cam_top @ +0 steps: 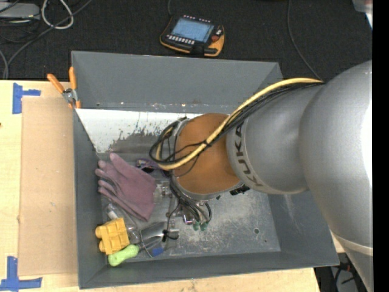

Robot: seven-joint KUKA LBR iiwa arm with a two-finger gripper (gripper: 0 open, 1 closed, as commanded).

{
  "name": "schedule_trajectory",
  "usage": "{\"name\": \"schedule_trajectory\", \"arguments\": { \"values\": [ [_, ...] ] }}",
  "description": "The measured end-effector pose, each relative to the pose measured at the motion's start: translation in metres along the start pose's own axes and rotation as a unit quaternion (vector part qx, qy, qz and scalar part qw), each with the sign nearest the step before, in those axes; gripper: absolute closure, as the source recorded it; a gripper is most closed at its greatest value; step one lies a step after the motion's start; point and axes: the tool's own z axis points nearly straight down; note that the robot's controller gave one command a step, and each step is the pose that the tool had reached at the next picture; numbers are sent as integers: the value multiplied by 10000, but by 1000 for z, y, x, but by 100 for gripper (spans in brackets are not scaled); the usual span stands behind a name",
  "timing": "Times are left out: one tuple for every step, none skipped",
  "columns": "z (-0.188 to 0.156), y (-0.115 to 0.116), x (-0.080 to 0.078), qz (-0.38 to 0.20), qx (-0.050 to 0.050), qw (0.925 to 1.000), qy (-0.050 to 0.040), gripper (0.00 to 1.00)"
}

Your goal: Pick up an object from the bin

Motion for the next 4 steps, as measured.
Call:
{"name": "schedule_trajectory", "arguments": {
  "values": [
    [9, 27, -1, -1718, 1, 9851, 13, 0],
    [52, 47, 4, -810, 9, 9967, 75, 100],
    [52, 47, 4, -803, 8, 9967, 74, 100],
    [-35, 44, 7, -706, 11, 9975, 98, 100]
  ]
}}
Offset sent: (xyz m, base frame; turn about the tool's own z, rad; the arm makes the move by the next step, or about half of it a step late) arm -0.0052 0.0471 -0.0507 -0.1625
